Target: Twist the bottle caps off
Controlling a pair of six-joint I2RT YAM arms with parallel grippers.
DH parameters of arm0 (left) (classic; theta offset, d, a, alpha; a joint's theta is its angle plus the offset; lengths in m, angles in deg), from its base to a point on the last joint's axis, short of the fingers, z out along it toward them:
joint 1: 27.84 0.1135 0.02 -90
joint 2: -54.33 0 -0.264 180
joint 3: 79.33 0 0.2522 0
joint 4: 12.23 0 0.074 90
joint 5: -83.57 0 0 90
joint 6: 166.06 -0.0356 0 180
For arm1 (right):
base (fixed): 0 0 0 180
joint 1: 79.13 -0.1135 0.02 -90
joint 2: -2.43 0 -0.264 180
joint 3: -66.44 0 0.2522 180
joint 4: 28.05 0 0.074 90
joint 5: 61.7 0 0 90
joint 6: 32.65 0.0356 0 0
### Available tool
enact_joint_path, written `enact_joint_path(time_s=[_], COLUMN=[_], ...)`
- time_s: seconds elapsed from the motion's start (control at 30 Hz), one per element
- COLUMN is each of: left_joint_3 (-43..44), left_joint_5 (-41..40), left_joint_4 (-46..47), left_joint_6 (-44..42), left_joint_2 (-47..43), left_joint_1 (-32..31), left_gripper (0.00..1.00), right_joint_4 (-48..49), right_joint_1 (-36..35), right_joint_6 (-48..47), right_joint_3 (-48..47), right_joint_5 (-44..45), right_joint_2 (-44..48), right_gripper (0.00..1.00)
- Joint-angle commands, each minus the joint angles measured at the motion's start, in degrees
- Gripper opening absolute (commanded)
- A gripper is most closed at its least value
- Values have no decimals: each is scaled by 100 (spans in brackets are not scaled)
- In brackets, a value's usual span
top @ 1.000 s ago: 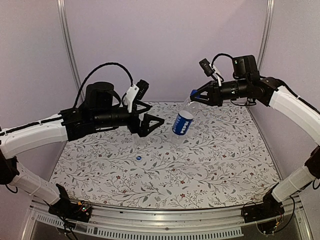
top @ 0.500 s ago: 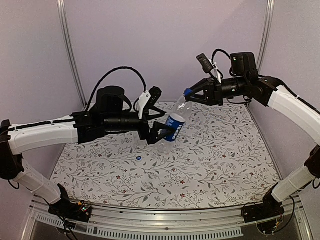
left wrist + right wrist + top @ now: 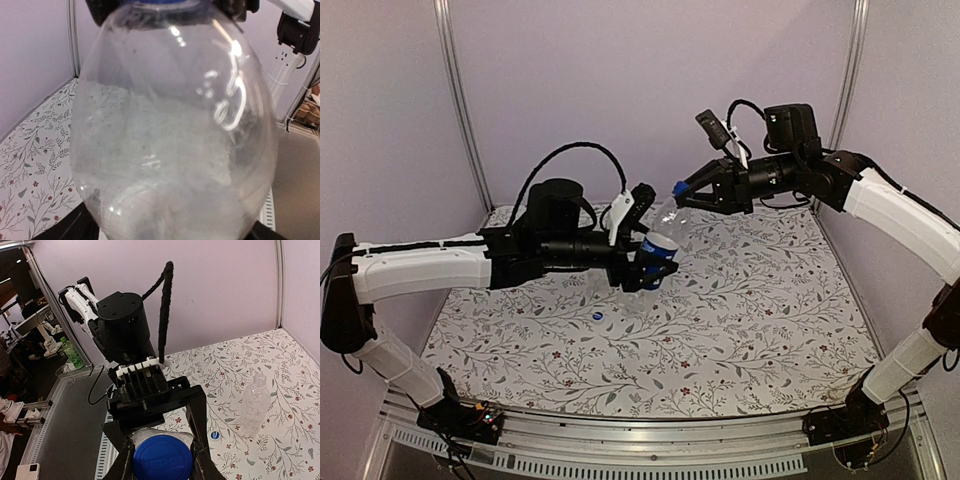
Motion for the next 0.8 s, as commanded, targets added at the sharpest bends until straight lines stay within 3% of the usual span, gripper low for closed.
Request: enact_joint_path(time_s=[0.0,0.57,0.77], left_joint_3=[-12,-181,-171], left_joint_5=[171,187,127], left_joint_4=[238,404,419], left_joint_6=[49,48,96], left_joint_2=[24,-44,-56], left_joint_1=[-107,-104,-96], left_gripper=[78,60,45], right_joint_4=[-77,-54,23], right_joint_1=[-84,-85,-85], right_joint_6=[-49,-58,-3], right_joint_3=[-212,-220,-164], right_joint_5=[131,186,179], right_joint_2=[-140,-144,-154], right_gripper=[0,0,1])
